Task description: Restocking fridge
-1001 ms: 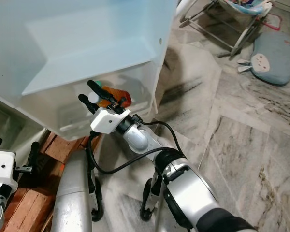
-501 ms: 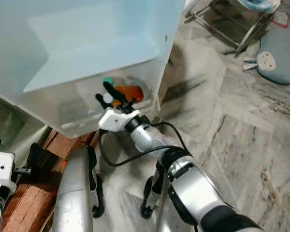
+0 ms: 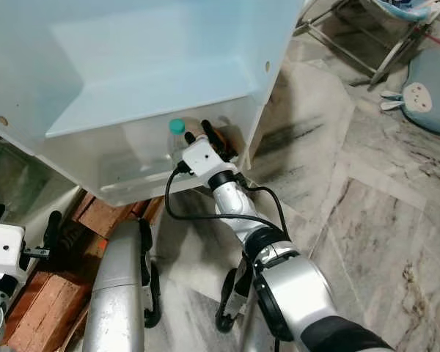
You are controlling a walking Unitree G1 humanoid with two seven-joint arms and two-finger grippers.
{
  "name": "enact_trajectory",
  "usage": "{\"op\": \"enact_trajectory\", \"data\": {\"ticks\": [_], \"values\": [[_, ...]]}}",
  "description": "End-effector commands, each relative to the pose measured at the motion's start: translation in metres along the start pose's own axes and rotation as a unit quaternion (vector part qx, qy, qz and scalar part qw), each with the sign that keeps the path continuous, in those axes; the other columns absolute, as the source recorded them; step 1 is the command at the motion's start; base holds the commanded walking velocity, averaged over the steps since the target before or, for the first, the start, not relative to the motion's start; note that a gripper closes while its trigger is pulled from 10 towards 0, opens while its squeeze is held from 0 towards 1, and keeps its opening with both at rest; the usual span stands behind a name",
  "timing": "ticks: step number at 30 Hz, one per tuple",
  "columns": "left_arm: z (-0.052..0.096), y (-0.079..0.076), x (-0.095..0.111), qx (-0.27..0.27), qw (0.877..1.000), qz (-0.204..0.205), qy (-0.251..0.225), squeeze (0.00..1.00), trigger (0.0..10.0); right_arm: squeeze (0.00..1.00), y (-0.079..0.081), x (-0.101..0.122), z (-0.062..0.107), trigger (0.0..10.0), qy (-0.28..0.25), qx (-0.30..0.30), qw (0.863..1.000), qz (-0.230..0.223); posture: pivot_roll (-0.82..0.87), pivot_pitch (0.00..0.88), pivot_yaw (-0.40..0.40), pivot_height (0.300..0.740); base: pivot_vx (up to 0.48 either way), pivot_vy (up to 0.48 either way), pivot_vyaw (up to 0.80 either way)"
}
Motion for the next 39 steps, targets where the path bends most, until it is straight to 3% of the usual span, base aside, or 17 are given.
{"op": "enact_trajectory", "data": {"ticks": [1, 14, 19, 24, 32, 39], "values": [[0.003, -0.001, -0.008, -0.007, 1.000, -0.008, 0.019, 0.00, 10.0, 1.00, -0.009, -0.027, 0.011, 10.0, 0.070, -0.021, 0.997, -0.012, 0.40, 0.340, -0.047, 0.563, 0.000, 0.000, 0.00], [-0.005, -0.003, -0.009, -0.011, 1.000, -0.009, 0.014, 0.00, 10.0, 1.00, -0.028, -0.017, -0.001, 10.0, 0.049, -0.044, 0.998, -0.001, 0.39, 0.315, -0.045, 0.563, 0.000, 0.000, 0.00], [-0.015, -0.004, -0.009, -0.005, 1.000, -0.009, 0.009, 0.00, 10.0, 1.00, -0.045, 0.002, -0.012, 10.0, 0.000, -0.060, 0.997, -0.040, 0.36, 0.277, -0.050, 0.563, 0.000, 0.000, 0.00], [-0.025, -0.003, -0.009, 0.001, 1.000, -0.004, 0.006, 0.00, 10.0, 1.00, -0.045, 0.015, -0.013, 10.0, -0.049, -0.044, 0.995, -0.081, 0.33, 0.239, -0.054, 0.563, 0.000, 0.000, 0.00], [-0.044, -0.008, -0.009, -0.001, 1.000, -0.002, 0.006, 0.00, 10.0, 1.00, -0.029, 0.009, 0.008, 10.0, -0.067, -0.016, 0.988, -0.142, 0.27, 0.172, -0.061, 0.563, 0.000, 0.000, 0.00], [-0.061, -0.004, -0.012, 0.028, 1.000, 0.010, 0.004, 0.00, 10.0, 1.00, -0.011, -0.007, 0.049, 10.0, -0.045, -0.005, 0.982, -0.184, 0.21, 0.094, -0.069, 0.563, 0.000, 0.000, 0.00]]}}
Point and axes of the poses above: a point about 5 cm out from each wrist's last joint towards the gripper, its own z axis pointing back from the gripper into the wrist, its own x axis along the axis of the wrist's last joint, y = z × x, the point moved 2 cm from there along -z, pointing out of the wrist towards the gripper, and after that the axes turned 5 degrees about z, right-handed, at the moved point
